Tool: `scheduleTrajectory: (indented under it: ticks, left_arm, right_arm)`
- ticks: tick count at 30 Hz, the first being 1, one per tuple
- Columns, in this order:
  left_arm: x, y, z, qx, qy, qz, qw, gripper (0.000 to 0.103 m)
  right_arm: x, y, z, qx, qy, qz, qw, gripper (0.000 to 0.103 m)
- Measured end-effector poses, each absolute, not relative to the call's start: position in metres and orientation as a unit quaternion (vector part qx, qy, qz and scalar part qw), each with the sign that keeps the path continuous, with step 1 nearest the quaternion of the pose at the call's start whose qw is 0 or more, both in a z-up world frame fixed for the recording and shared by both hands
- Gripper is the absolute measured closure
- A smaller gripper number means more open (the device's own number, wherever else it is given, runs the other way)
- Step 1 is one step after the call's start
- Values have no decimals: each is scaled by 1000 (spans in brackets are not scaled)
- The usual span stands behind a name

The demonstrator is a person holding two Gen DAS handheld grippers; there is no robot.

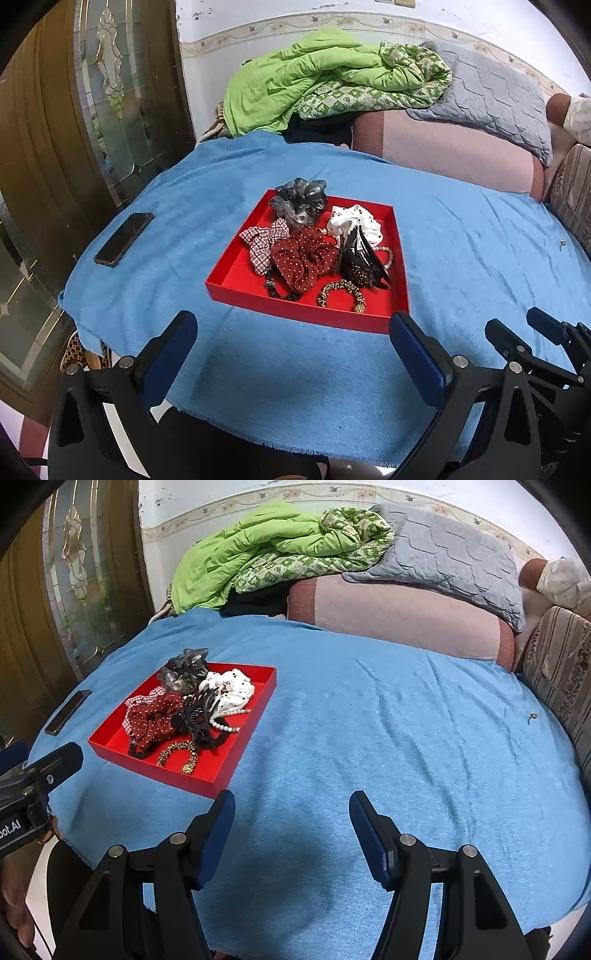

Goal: Organize jewelry

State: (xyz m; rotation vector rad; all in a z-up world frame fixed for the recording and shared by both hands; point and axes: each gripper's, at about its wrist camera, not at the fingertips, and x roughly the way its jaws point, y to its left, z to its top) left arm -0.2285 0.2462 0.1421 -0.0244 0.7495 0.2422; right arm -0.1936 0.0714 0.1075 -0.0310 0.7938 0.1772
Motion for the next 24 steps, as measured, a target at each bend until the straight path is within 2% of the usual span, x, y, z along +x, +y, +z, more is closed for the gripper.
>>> scheduleTrajectory:
  ticks: [24]
  left_arm:
    - [-226,237,131,-12,383,82,920,0]
  right_arm:
    - [-191,67,103,-16,383,69,921,28]
